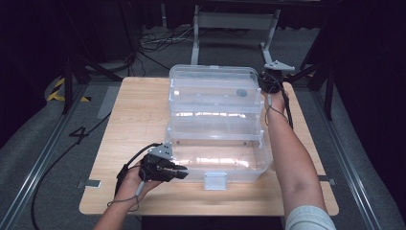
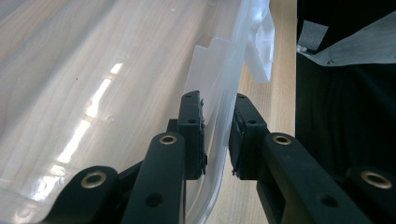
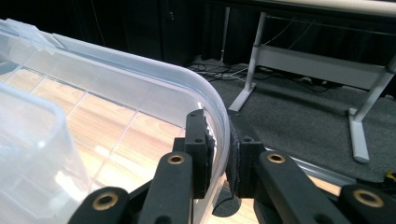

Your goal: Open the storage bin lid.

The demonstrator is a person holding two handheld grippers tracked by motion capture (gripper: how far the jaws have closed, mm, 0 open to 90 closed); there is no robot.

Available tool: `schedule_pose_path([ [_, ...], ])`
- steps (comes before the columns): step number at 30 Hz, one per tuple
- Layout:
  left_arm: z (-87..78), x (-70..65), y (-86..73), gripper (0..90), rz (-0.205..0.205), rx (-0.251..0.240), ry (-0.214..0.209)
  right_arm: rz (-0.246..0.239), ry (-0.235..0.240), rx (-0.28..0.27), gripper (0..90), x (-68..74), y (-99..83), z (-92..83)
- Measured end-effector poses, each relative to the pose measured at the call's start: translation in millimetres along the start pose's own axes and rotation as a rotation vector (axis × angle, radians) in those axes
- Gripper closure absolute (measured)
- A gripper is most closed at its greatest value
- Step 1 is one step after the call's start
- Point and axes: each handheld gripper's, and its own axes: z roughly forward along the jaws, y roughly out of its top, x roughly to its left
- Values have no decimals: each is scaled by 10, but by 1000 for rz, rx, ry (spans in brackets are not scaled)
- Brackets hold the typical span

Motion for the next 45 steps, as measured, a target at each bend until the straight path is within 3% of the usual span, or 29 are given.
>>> schedule_pose_path([
  [24,-1,2,-2,772,2,-1,-4,44,28,89,799,-72,-241,238],
  [31,-3,3,-2,772,4,0,-3,48,33,76,791,-84,-257,238],
  [34,-3,3,-3,772,3,-1,-3,42,22,34,692,-95,-253,209],
  [36,-3,2,-3,772,0,-1,-3,86,34,31,694,-117,-244,189],
  [39,-2,4,-4,770,-10,-6,-7,113,33,39,665,-142,-222,138],
  [45,-6,10,7,765,-31,1,-12,114,36,27,572,-173,-120,-34],
])
